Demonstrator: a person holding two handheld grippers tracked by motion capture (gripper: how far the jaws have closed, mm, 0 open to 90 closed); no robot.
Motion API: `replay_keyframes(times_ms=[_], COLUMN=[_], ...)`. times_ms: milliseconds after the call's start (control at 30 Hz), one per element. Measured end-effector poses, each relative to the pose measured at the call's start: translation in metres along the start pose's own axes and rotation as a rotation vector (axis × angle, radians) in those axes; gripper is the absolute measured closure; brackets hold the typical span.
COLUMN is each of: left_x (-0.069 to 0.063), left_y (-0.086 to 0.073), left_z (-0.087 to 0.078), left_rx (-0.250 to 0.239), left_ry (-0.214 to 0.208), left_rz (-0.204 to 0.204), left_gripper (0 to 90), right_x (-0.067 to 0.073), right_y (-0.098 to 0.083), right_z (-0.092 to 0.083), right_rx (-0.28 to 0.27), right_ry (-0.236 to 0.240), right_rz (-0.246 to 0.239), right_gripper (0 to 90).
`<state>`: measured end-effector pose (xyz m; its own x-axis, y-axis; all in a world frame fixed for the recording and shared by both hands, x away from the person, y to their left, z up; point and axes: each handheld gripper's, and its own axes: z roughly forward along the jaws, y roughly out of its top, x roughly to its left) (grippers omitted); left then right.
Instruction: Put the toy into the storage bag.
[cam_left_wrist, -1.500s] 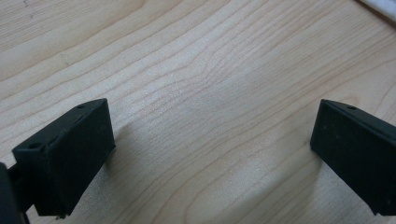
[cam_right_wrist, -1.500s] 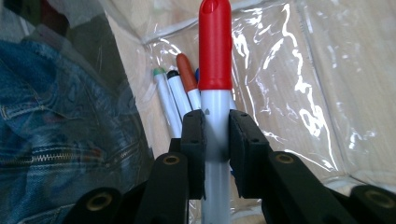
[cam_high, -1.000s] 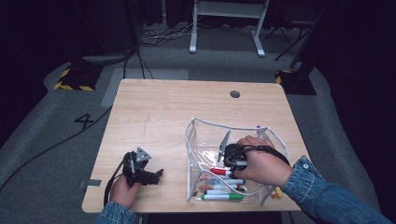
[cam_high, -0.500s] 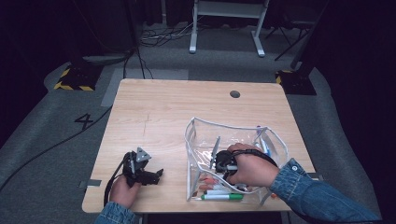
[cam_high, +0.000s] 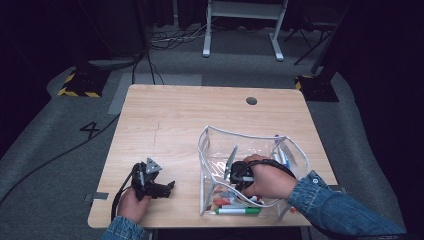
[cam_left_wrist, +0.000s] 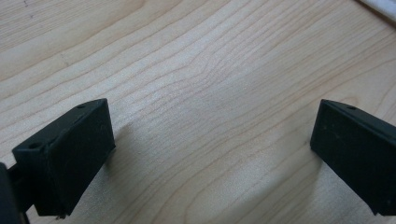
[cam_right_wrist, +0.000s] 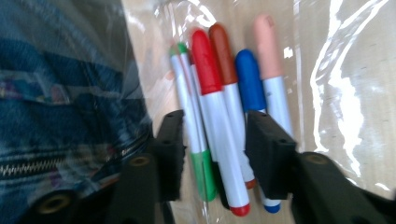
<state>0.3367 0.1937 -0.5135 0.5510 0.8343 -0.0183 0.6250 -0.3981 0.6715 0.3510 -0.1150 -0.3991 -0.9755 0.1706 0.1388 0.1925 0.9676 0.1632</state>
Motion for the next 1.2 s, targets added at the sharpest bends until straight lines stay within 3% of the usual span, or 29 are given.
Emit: replay_keyframes(times_ms=[333,600,900,1067,1200], left_x=[0.000,0.000,0.000,0.000,0.000], left_y=[0.000,0.000,0.000,0.000,0.000], left_z=[0.000,0.000,0.000,0.000,0.000], left_rx=[0.001,-0.001,0.000,0.000,0.000], left_ry=[0.001,0.002,0.000,0.000,0.000], left_rz=[0.000,0.002,-0.001,-0.001,-0.001], left_gripper=[0.0,0.0,0.0,0.0,0.0], right_x=[-0.005,-0.017,-0.036,-0.051,-0.066], right_y=[-0.008,-0.033,-0.074,-0.099,-0.120], right_z=[-0.056,-0.108,-0.158,-0.174,-0.178], right_rx=[-0.230,-0.361,-0.446,-0.466,-0.490], right_ry=[-0.110,-0.204,-0.319,-0.400,-0.427], right_rz=[0.099,0.201,0.327,0.408,0.487], right_gripper=[40.9,39.0,40.3,40.3,41.1])
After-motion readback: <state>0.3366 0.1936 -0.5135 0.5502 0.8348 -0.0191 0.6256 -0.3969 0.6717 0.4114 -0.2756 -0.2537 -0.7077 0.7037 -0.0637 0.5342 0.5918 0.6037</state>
